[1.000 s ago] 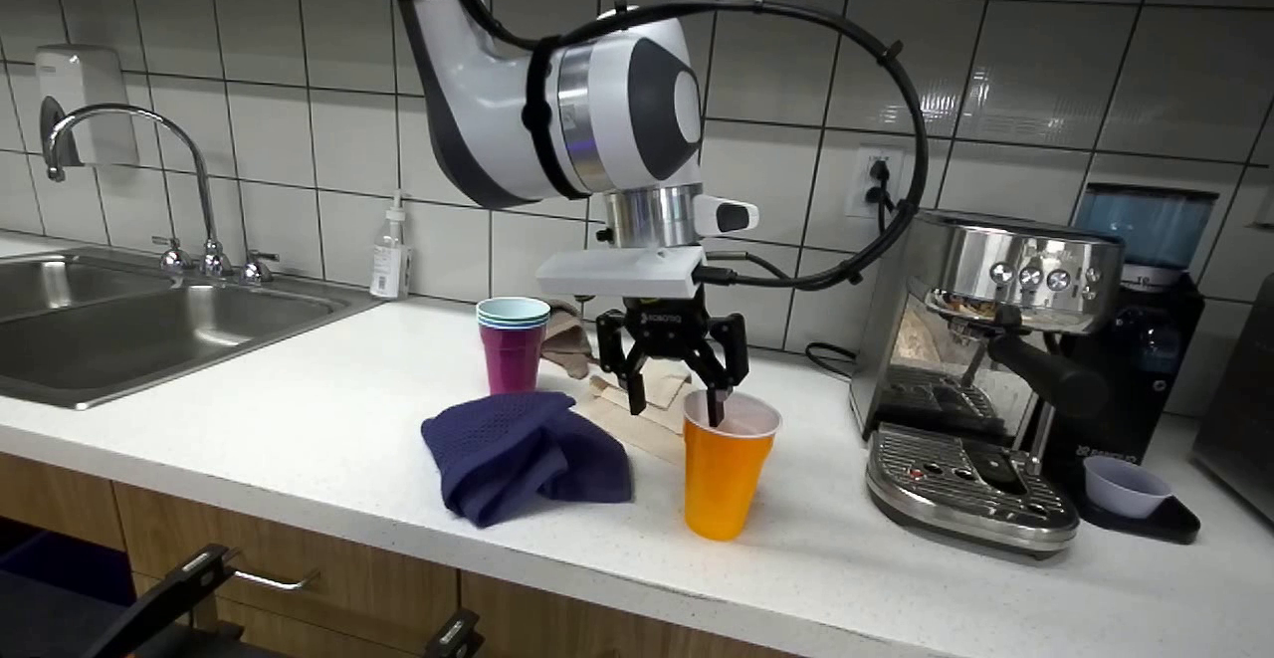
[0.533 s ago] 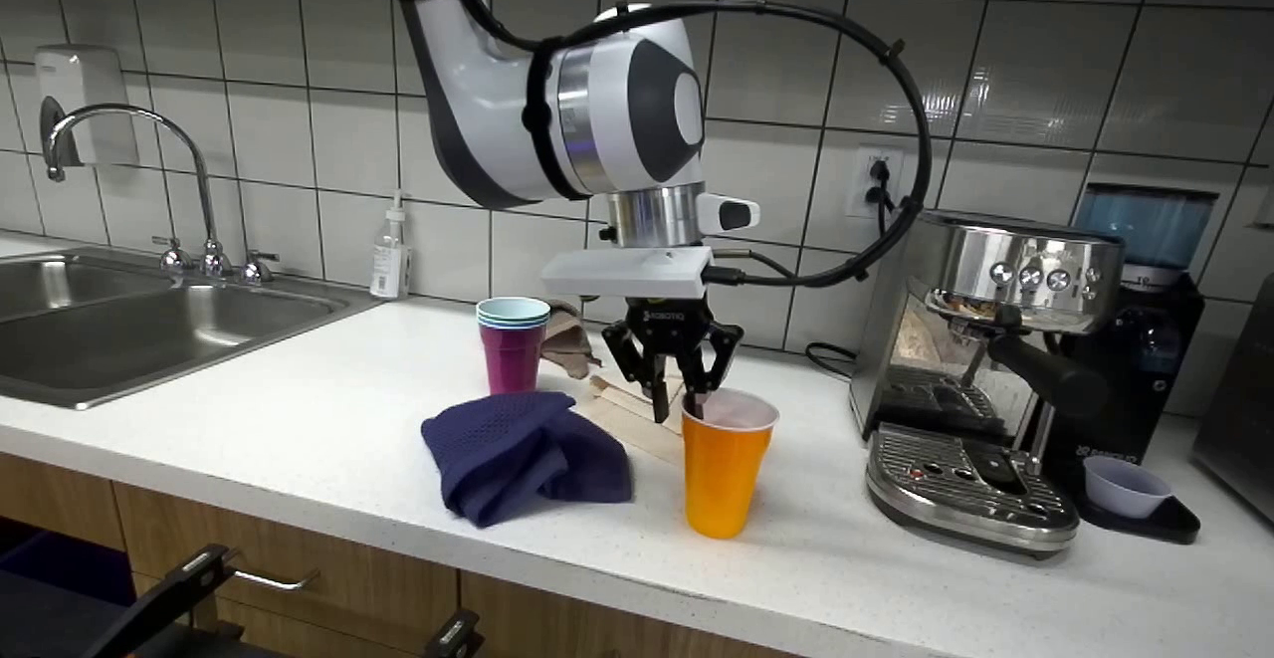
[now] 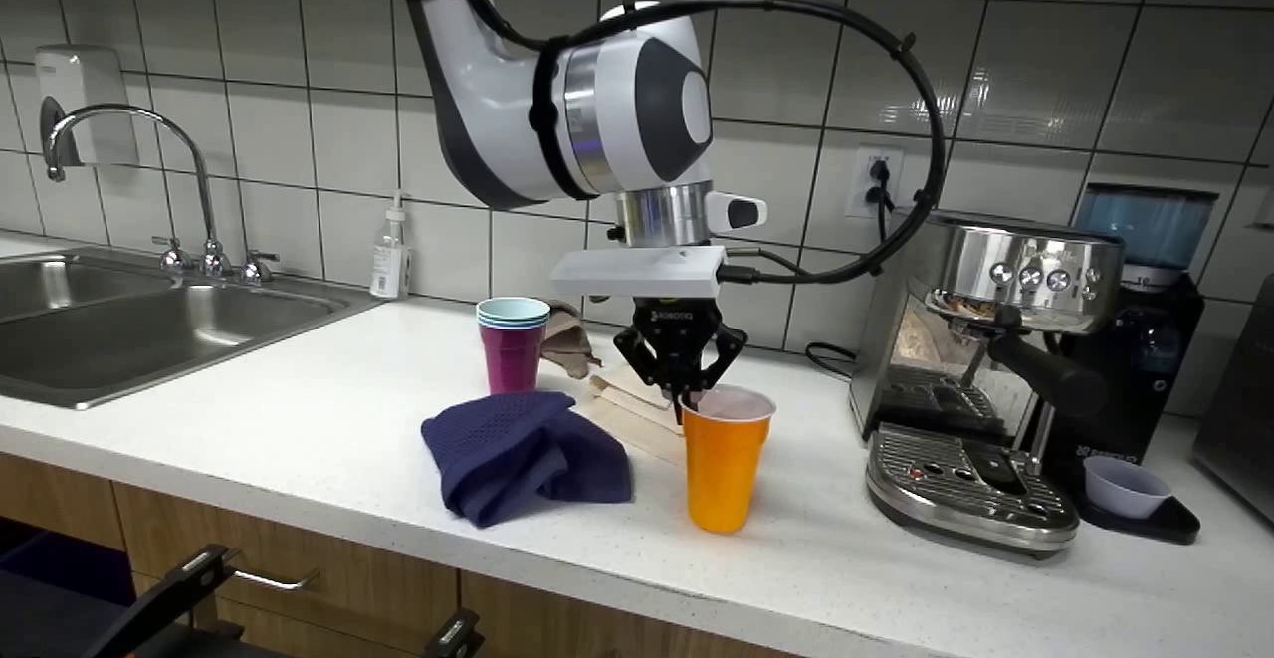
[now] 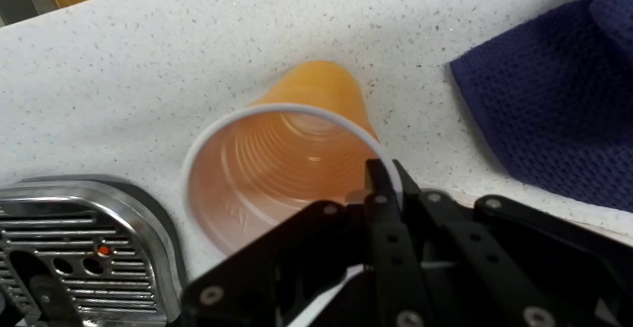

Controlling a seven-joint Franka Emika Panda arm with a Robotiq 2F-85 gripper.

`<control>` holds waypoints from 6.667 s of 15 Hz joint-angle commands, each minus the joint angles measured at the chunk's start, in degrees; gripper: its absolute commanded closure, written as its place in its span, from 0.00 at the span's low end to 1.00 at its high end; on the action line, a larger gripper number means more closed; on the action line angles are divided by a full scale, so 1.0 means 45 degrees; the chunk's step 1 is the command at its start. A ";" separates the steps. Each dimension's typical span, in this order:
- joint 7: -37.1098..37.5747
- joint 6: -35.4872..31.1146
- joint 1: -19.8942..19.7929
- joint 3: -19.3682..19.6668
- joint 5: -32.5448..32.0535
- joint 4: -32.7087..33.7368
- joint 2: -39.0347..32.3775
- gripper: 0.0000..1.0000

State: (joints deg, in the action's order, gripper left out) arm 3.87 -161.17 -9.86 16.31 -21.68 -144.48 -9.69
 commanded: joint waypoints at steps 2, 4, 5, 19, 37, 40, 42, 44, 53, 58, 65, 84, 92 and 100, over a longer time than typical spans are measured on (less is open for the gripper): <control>-0.0968 -0.0183 -0.0174 0.0157 -0.0134 -0.0197 0.0569 0.99; -0.1259 -0.0263 -0.0157 0.0232 -0.0376 -0.0306 0.0877 0.99; -0.1491 -0.0284 -0.0169 0.0220 -0.0439 -0.0367 0.1048 0.99; -0.4982 -0.0326 0.0303 -0.1028 0.2120 -0.1721 0.3783 0.99; -0.6678 -0.0409 0.2682 -0.1345 0.4413 -0.1637 0.5053 0.99; -0.6795 -0.0338 0.3097 -0.1337 0.4809 -0.1549 0.5277 0.99; -0.6887 -0.0322 0.3395 -0.1345 0.5060 -0.1497 0.5362 0.99; -0.6924 -0.0343 0.3671 -0.1391 0.5188 -0.1426 0.5381 0.99; -0.7390 -0.0348 0.4795 -0.1477 0.6014 -0.0920 0.5106 0.99; -0.7398 -0.0470 0.5011 -0.1689 0.5997 -0.0677 0.4668 0.99; -0.7132 -0.1102 0.5109 -0.1764 0.5529 -0.0405 0.3646 0.99; -0.6787 -0.1287 0.5014 -0.1737 0.4562 0.0313 0.1897 0.99; -0.6127 -0.1267 0.3604 -0.3068 0.3591 0.0735 0.1180 0.99; -0.5549 -0.1160 0.3244 -0.3500 0.2963 0.0956 0.0771 0.99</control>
State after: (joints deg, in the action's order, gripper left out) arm -23.22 -166.76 6.63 2.45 -6.43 -141.51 -5.43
